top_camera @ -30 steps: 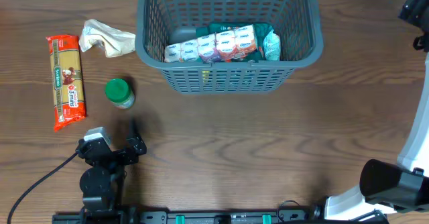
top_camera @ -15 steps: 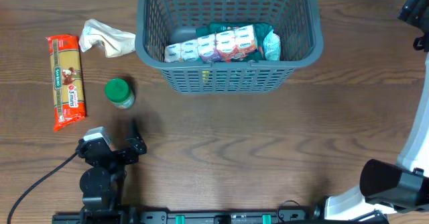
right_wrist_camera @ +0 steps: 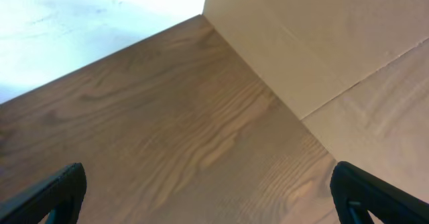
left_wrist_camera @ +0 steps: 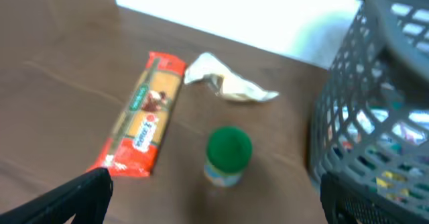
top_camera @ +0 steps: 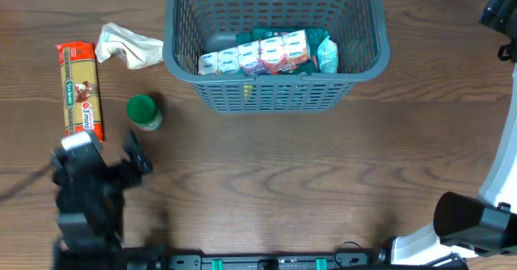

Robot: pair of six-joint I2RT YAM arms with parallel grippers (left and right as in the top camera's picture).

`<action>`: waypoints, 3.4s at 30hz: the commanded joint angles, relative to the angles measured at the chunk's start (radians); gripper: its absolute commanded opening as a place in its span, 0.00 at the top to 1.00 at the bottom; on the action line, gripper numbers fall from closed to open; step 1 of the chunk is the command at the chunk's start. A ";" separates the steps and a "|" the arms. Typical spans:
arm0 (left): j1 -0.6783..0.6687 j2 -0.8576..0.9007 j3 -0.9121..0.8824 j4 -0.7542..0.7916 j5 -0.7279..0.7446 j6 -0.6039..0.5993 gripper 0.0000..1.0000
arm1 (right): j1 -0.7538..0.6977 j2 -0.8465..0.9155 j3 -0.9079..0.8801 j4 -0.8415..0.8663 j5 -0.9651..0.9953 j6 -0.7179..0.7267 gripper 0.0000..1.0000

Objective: Pack container
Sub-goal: 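Move the left gripper forward toward the green-lidded jar, then lower the left gripper over the jar and close on it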

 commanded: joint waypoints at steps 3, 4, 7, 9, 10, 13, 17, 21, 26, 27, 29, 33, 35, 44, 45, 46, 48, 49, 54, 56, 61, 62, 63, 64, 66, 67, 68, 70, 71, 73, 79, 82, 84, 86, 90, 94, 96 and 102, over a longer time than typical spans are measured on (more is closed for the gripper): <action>0.005 0.377 0.332 -0.168 -0.032 0.037 0.02 | -0.007 -0.009 0.011 -0.001 0.006 0.014 0.01; 0.004 0.451 0.397 -0.213 -0.031 0.037 0.01 | -0.007 -0.009 0.011 -0.001 0.006 0.014 0.01; 0.005 0.629 0.546 -0.313 0.011 0.037 0.02 | -0.007 -0.009 0.011 -0.001 0.006 0.014 0.01; 0.007 0.725 0.612 -0.338 0.075 0.037 0.02 | -0.007 -0.009 0.011 -0.001 0.006 0.014 0.01; 0.013 0.768 0.636 -0.338 0.127 0.037 0.02 | -0.007 -0.009 0.011 -0.001 0.006 0.014 0.01; 0.055 0.872 0.674 -0.336 0.291 0.029 0.02 | -0.007 -0.009 0.011 -0.001 0.006 0.014 0.01; 0.151 0.974 0.675 -0.342 0.445 0.003 0.02 | -0.007 -0.009 0.011 -0.001 0.006 0.014 0.01; 0.235 1.038 0.675 -0.356 0.508 0.003 0.01 | -0.007 -0.009 0.011 -0.001 0.006 0.014 0.01; 0.245 1.092 0.673 -0.373 0.508 0.004 0.02 | -0.007 -0.009 0.011 -0.001 0.006 0.014 0.01; 0.240 1.099 0.672 -0.373 0.508 0.004 0.01 | -0.007 -0.009 0.011 -0.001 0.006 0.014 0.01; 0.232 1.114 0.669 -0.373 0.508 0.016 0.02 | -0.007 -0.009 0.011 -0.001 0.006 0.014 0.01; 0.209 1.136 0.644 -0.371 0.498 0.089 0.01 | -0.007 -0.009 0.011 -0.001 0.006 0.014 0.01; 0.192 1.150 0.637 -0.376 0.452 0.089 0.02 | -0.007 -0.009 0.011 -0.001 0.006 0.014 0.01; 0.121 1.218 0.636 -0.376 0.296 0.074 0.01 | -0.007 -0.009 0.011 -0.001 0.006 0.014 0.01; 0.119 1.223 0.635 -0.376 0.289 0.074 0.02 | -0.007 -0.009 0.011 -0.001 0.006 0.014 0.01; 0.119 1.229 0.634 -0.373 0.286 0.074 0.01 | -0.007 -0.009 0.011 -0.001 0.006 0.014 0.01; 0.121 1.243 0.632 -0.369 0.286 0.074 0.02 | -0.007 -0.009 0.011 -0.001 0.006 0.014 0.01; 0.122 1.249 0.632 -0.366 0.286 0.074 0.01 | -0.007 -0.009 0.011 -0.001 0.006 0.014 0.01; 0.121 1.276 0.632 -0.350 0.286 0.074 0.02 | -0.007 -0.009 0.011 -0.001 0.006 0.014 0.01; 0.122 1.286 0.632 -0.346 0.286 0.074 0.02 | -0.007 -0.009 0.011 -0.001 0.006 0.014 0.01; 0.122 1.323 0.629 -0.337 0.286 0.074 0.01 | -0.007 -0.009 0.011 -0.001 0.006 0.014 0.01; 0.122 1.334 0.629 -0.335 0.286 0.074 0.01 | -0.007 -0.009 0.011 -0.001 0.006 0.014 0.01; 0.122 1.342 0.629 -0.333 0.286 0.074 0.01 | -0.007 -0.009 0.011 -0.001 0.006 0.014 0.01; 0.122 1.350 0.629 -0.331 0.286 0.074 0.01 | -0.007 -0.009 0.011 -0.001 0.006 0.014 0.01; 0.122 1.365 0.629 -0.324 0.286 0.074 0.01 | -0.007 -0.009 0.011 -0.001 0.006 0.014 0.01; 0.122 1.371 0.629 -0.320 0.286 0.074 0.02 | -0.007 -0.009 0.011 -0.001 0.006 0.014 0.01; 0.121 1.375 0.629 -0.319 0.286 0.074 0.02 | -0.007 -0.009 0.011 -0.001 0.006 0.014 0.01; 0.121 1.388 0.629 -0.315 0.286 0.074 0.02 | -0.007 -0.009 0.011 -0.001 0.006 0.014 0.01; 0.122 1.394 0.629 -0.315 0.286 0.074 0.01 | -0.007 -0.009 0.011 -0.001 0.006 0.014 0.01; 0.122 1.410 0.629 -0.314 0.286 0.074 0.01 | -0.007 -0.009 0.011 -0.001 0.006 0.014 0.01; 0.122 1.442 0.628 -0.300 0.286 0.071 0.01 | -0.007 -0.009 0.011 -0.001 0.006 0.014 0.01; 0.122 1.455 0.628 -0.296 0.286 0.071 0.02 | -0.007 -0.009 0.011 -0.001 0.006 0.014 0.01; 0.122 1.465 0.628 -0.297 0.286 0.071 0.01 | -0.007 -0.009 0.011 -0.001 0.006 0.014 0.01; 0.122 1.477 0.627 -0.298 0.286 0.071 0.01 | -0.007 -0.009 0.011 -0.001 0.006 0.014 0.01; 0.122 1.485 0.612 -0.286 0.286 0.071 0.01 | -0.007 -0.009 0.011 -0.001 0.006 0.014 0.01; 0.122 1.485 0.612 -0.284 0.286 0.072 0.01 | -0.007 -0.009 0.011 -0.001 0.006 0.014 0.01; 0.122 1.485 0.612 -0.285 0.286 0.072 0.01 | -0.007 -0.009 0.011 -0.001 0.006 0.014 0.01; 0.122 1.485 0.612 -0.283 0.286 0.072 0.23 | -0.007 -0.009 0.011 -0.001 0.006 0.014 0.01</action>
